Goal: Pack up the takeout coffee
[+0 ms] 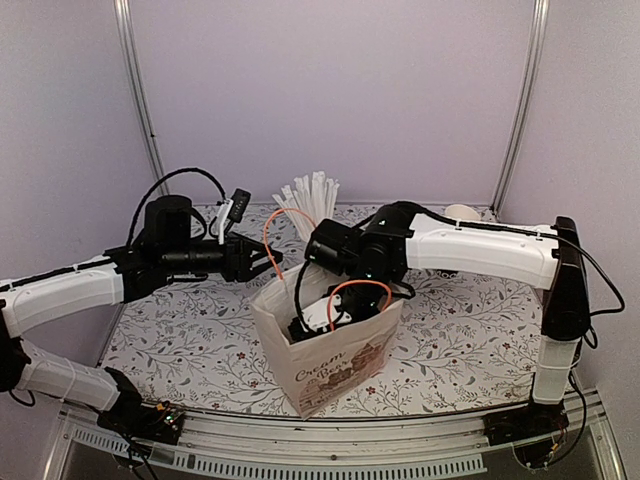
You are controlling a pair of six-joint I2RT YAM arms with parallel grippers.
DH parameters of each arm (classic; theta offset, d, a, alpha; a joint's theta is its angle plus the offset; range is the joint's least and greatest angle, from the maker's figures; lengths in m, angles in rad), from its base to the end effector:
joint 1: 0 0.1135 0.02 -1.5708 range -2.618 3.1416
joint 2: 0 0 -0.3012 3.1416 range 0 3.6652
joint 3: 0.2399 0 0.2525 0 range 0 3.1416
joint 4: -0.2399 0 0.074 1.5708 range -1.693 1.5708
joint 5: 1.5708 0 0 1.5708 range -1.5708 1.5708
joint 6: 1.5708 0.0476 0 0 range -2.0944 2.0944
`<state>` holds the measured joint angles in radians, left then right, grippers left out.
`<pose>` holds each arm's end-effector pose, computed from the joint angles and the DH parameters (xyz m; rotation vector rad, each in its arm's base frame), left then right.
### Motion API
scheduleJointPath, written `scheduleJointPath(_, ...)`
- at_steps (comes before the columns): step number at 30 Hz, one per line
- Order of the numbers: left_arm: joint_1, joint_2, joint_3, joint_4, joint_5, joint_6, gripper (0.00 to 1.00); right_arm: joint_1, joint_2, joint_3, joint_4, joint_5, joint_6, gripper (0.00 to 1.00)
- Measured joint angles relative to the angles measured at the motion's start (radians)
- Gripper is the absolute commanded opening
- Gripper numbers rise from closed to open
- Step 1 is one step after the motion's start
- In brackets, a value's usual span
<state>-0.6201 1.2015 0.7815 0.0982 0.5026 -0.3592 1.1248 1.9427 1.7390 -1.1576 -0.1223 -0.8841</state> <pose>0.2060 -0.1753 0.3126 0.6219 1.9187 -1.1216 0.1703 0.3697 0.2847 -2.4917 1.5619 0.2159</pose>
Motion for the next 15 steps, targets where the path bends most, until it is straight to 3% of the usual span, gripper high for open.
scheduleJointPath(9, 0.000, -0.013, -0.001, -0.091, -0.010, 0.028, 0.62, 0.003, 0.019, 0.048, -0.058, 0.013, 0.047, 0.79)
scheduleJointPath(11, 0.000, -0.017, 0.000, -0.120, -0.005, 0.034, 0.62, 0.005, 0.018, 0.048, -0.063, 0.016, 0.056, 0.96)
scheduleJointPath(15, 0.000, -0.042, 0.011, -0.172, 0.002, 0.044, 0.62, 0.013, 0.016, 0.053, -0.070, 0.020, 0.065, 0.99)
